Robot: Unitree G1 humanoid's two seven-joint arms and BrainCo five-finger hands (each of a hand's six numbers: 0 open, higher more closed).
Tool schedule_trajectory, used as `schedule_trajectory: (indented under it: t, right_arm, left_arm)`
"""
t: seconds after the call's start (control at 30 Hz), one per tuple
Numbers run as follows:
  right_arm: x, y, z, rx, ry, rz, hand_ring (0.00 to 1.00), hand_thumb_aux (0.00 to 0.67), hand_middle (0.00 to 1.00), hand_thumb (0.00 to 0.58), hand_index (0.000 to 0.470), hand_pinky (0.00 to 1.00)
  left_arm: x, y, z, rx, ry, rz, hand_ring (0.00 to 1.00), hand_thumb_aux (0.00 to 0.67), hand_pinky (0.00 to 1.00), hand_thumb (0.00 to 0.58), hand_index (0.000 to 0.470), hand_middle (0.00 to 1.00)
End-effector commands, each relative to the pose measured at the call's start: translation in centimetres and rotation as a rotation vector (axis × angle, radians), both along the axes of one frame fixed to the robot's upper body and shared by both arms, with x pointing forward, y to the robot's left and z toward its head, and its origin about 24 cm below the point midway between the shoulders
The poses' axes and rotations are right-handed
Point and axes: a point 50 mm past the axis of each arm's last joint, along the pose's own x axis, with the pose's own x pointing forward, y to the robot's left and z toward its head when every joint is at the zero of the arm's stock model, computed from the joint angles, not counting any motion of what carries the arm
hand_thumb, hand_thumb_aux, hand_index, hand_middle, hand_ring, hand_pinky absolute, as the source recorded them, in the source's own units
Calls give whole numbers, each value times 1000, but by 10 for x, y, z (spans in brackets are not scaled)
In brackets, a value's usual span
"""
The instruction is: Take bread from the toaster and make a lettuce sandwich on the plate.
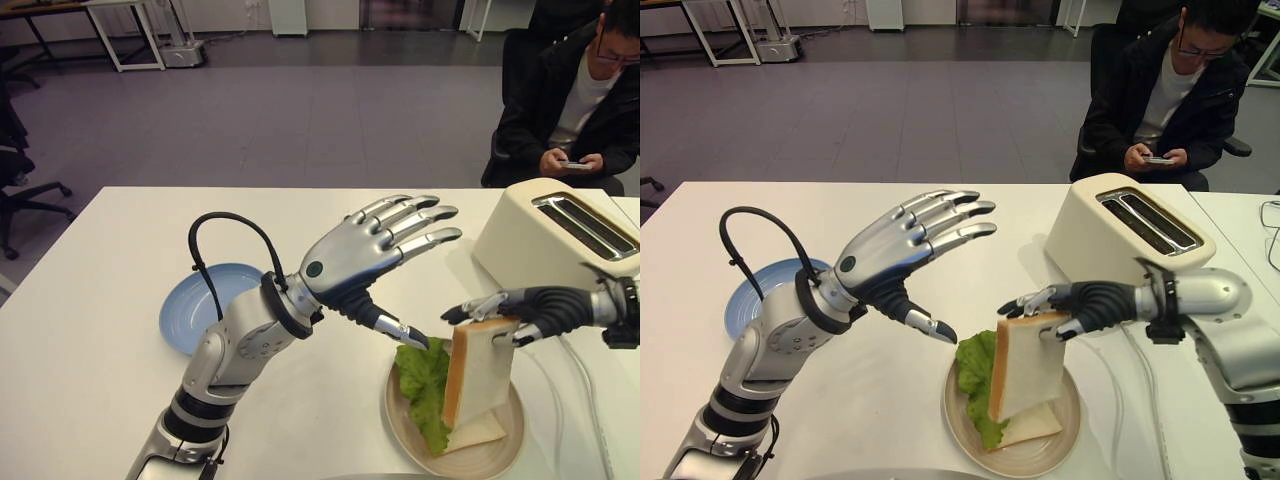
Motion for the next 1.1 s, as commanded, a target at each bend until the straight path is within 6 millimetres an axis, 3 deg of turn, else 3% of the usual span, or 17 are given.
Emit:
schedule_trajectory:
  t: [0.03, 0.23, 0.5, 0.53, 0.57, 0.6, 0.87, 1.03, 1.07, 1.1]
  right_arm:
    - [5, 8, -21, -66, 46, -20, 0, 670, 0, 580, 470, 0]
    - [9, 9, -43, -201, -33, -59, 0, 670, 0, 580, 470, 0]
    - [8, 20, -59, -257, -88, -10, 0, 670, 0, 580, 470, 0]
    - [9, 21, -59, -261, -92, -3, 0, 449, 0, 517, 315, 0]
    - [10, 21, -58, -259, -97, -1, 0, 152, 0, 234, 107, 0]
    - [11, 22, -56, -252, -106, -2, 0, 0, 0, 0, 0, 0]
    - [21, 26, -20, -158, -192, -11, 0, 0, 0, 0, 0, 0]
    - [33, 22, 18, 20, -309, -100, 0, 0, 0, 0, 0, 0]
    - [36, 18, 30, 109, -334, -142, 0, 16, 0, 27, 11, 0]
    - [35, 9, 41, 217, -340, -171, 0, 368, 0, 462, 258, 0]
  left_arm:
    - [-7, -9, -16, 59, 44, -46, 0, 0, 0, 0, 0, 0]
    - [-29, -26, -35, 122, 119, -244, 0, 0, 0, 0, 0, 0]
    - [-34, -25, -40, 138, 189, -312, 0, 0, 0, 0, 0, 0]
    - [-34, -24, -42, 143, 203, -315, 0, 0, 0, 0, 0, 0]
    - [-34, -23, -45, 151, 217, -315, 0, 0, 0, 0, 0, 0]
    - [-33, -22, -48, 164, 230, -313, 0, 0, 0, 0, 0, 0]
    - [-31, -20, -50, 185, 238, -302, 0, 0, 0, 0, 0, 0]
    - [-26, -13, -52, 137, 330, -306, 0, 0, 0, 0, 0, 0]
    - [-25, -8, -52, 84, 427, -325, 114, 0, 114, 0, 0, 114]
    - [-21, 0, -54, 24, 560, -348, 627, 336, 627, 436, 236, 627]
